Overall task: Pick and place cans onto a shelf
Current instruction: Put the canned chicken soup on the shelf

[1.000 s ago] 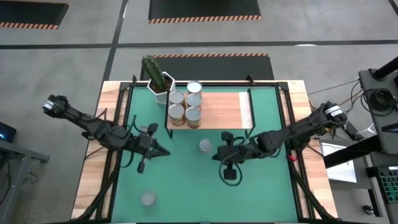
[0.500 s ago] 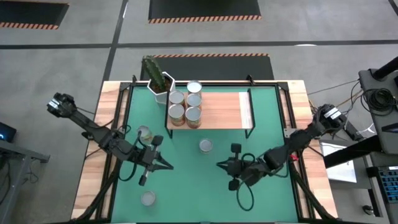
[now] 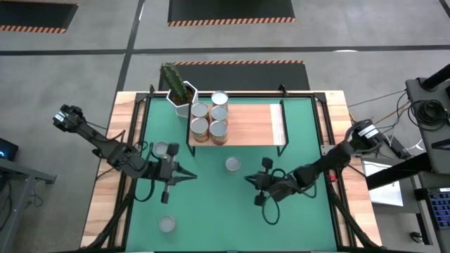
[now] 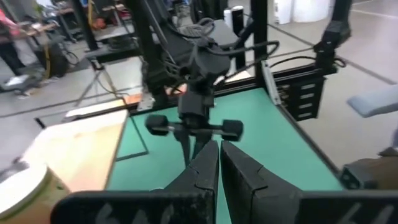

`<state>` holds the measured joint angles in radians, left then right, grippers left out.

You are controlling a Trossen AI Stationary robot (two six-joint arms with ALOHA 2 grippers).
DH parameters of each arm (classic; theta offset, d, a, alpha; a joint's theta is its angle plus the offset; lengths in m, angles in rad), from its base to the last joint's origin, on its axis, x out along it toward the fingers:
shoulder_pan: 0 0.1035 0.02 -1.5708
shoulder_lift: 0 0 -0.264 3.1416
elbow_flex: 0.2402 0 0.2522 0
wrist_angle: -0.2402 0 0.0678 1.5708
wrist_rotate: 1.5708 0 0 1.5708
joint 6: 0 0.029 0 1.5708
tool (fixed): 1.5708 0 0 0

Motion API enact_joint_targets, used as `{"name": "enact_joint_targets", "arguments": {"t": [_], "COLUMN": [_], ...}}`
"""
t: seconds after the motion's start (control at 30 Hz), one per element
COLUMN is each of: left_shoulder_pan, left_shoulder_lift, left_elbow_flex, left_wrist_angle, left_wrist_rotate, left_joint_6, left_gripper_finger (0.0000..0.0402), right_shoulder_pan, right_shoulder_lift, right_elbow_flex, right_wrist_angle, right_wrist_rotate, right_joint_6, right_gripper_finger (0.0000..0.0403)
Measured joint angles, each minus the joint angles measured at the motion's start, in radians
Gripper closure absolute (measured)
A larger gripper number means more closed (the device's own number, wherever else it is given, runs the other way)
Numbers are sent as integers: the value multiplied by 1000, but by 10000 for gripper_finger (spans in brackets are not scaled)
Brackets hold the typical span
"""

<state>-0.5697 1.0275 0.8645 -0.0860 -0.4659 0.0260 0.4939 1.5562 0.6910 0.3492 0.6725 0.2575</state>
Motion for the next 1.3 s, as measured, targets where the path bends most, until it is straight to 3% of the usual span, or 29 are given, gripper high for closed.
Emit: {"name": "enact_joint_targets", "arguments": {"t": [0.13, 0.27, 0.7, 0.83, 1.3], "left_shoulder_pan": [1, 1, 2, 2, 2], "left_shoulder_lift": [0, -2, 5, 6, 8], "left_elbow_flex": [7, 7, 6, 5, 4], "left_wrist_angle": [6, 0, -4, -8, -13], "left_wrist_rotate": [-37, -48, -49, -50, -51], "left_joint_6": [18, 18, 18, 18, 21], "left_gripper_finger": [402, 402, 402, 402, 402], "right_shoulder_pan": [-17, -21, -33, -42, -91], "right_shoulder_lift": [48, 78, 171, 206, 324], "right_elbow_flex": [22, 42, 90, 105, 191], "right_wrist_angle": [0, 3, 1, 0, 31], "right_wrist_rotate": [10, 12, 140, 143, 204], "right_joint_6": [65, 98, 165, 165, 208], "right_gripper_finger": [378, 336, 101, 48, 33]}}
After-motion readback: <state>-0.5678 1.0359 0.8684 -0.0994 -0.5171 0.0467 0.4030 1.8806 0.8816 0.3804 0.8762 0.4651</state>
